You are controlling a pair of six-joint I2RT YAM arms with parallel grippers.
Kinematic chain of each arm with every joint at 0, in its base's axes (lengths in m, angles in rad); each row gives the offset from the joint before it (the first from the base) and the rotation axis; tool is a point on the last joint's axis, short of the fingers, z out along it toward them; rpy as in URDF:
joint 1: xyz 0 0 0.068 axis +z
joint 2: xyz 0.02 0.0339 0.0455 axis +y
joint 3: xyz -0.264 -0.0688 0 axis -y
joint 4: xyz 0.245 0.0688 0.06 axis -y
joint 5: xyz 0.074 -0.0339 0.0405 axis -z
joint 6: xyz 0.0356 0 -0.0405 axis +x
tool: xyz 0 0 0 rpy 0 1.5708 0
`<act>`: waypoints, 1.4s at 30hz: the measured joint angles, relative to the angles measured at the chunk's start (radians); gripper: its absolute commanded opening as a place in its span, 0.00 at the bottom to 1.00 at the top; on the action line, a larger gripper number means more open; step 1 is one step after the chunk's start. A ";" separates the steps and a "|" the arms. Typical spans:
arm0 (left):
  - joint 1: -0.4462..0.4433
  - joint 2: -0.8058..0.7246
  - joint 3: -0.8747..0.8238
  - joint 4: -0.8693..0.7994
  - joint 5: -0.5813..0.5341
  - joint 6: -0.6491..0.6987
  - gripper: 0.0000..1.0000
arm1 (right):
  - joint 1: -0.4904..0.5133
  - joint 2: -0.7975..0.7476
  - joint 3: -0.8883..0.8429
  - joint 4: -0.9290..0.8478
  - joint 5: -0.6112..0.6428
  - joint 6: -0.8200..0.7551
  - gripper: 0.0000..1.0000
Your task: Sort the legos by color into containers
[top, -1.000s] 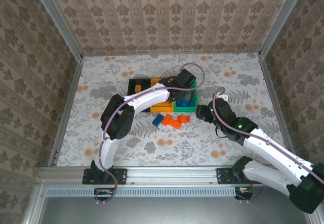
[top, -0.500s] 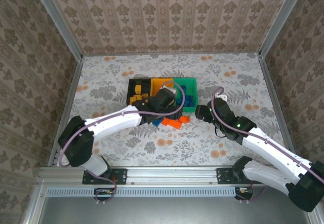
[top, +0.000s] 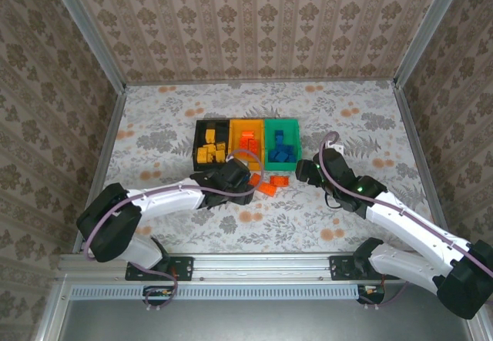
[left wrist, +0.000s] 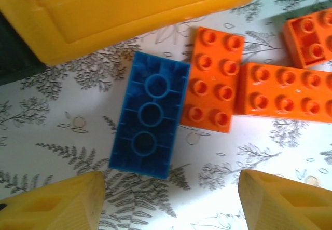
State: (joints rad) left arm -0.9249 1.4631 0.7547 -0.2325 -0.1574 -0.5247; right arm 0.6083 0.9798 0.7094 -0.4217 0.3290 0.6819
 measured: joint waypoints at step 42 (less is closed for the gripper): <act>-0.120 0.010 0.044 -0.035 -0.083 0.042 0.33 | 0.000 -0.050 0.000 -0.009 0.000 0.003 0.84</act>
State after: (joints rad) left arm -1.0451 1.4734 0.7986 -0.2672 -0.2401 -0.4831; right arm 0.6083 0.9302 0.7094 -0.4305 0.3294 0.6849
